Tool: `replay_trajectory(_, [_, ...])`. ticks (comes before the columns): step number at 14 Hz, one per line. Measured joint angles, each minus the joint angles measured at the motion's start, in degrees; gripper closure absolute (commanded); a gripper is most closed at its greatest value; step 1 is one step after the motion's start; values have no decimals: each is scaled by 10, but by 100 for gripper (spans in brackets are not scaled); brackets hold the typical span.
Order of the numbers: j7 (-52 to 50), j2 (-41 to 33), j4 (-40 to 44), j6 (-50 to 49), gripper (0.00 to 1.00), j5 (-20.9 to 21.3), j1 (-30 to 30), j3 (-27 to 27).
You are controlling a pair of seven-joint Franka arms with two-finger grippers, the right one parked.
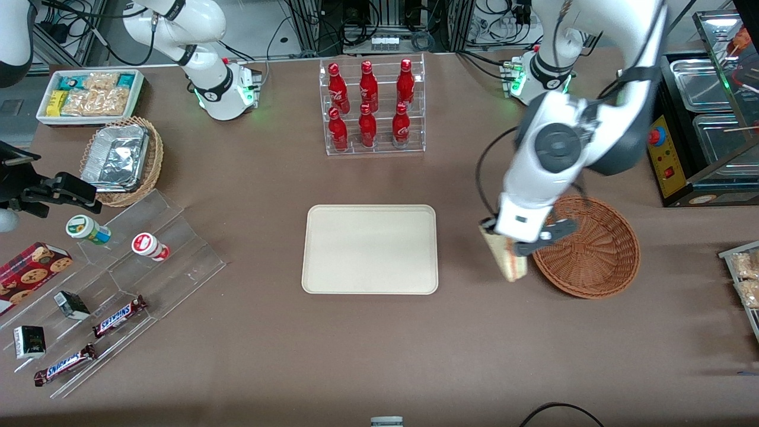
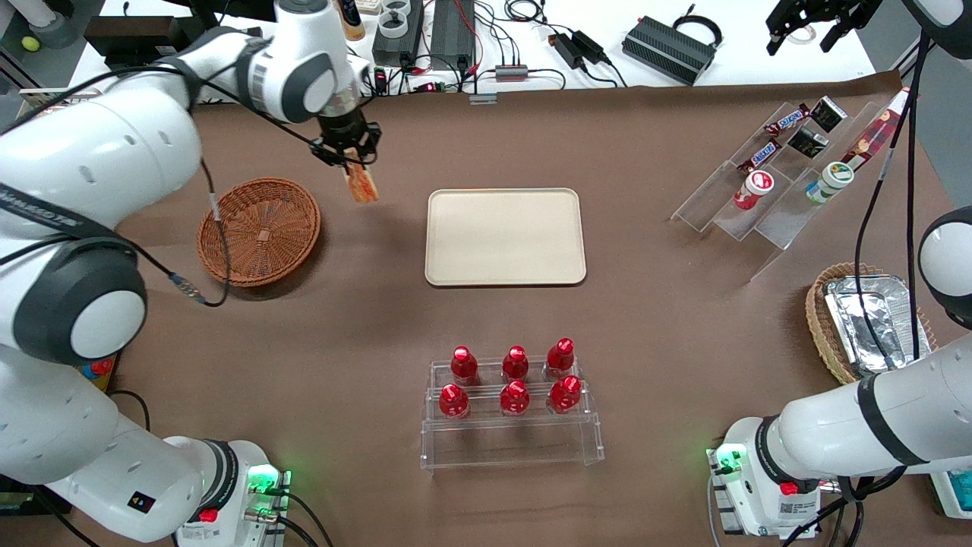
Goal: Place sandwich from basket to tray
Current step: 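Carry the held sandwich over to the cream tray, then lower the sandwich onto the tray with the left gripper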
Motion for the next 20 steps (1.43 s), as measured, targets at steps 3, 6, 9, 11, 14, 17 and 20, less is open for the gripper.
replay_trajectory(3, [1, 38, 32, 18, 70, 0, -28, -7])
replay_trajectory(6, [1, 58, 37, 41, 71, 0, -61, -14])
replay_trajectory(9, [1, 77, 37, 73, 71, 0, -99, -15])
replay_trajectory(11, [1, 98, 37, 92, 71, 1, -120, -15])
replay_trajectory(14, [1, 130, 38, 113, 71, 1, -135, -15])
replay_trajectory(17, [3, 147, 38, 133, 71, 1, -136, -14])
replay_trajectory(20, [6, 154, 38, 148, 71, 3, -136, -13])
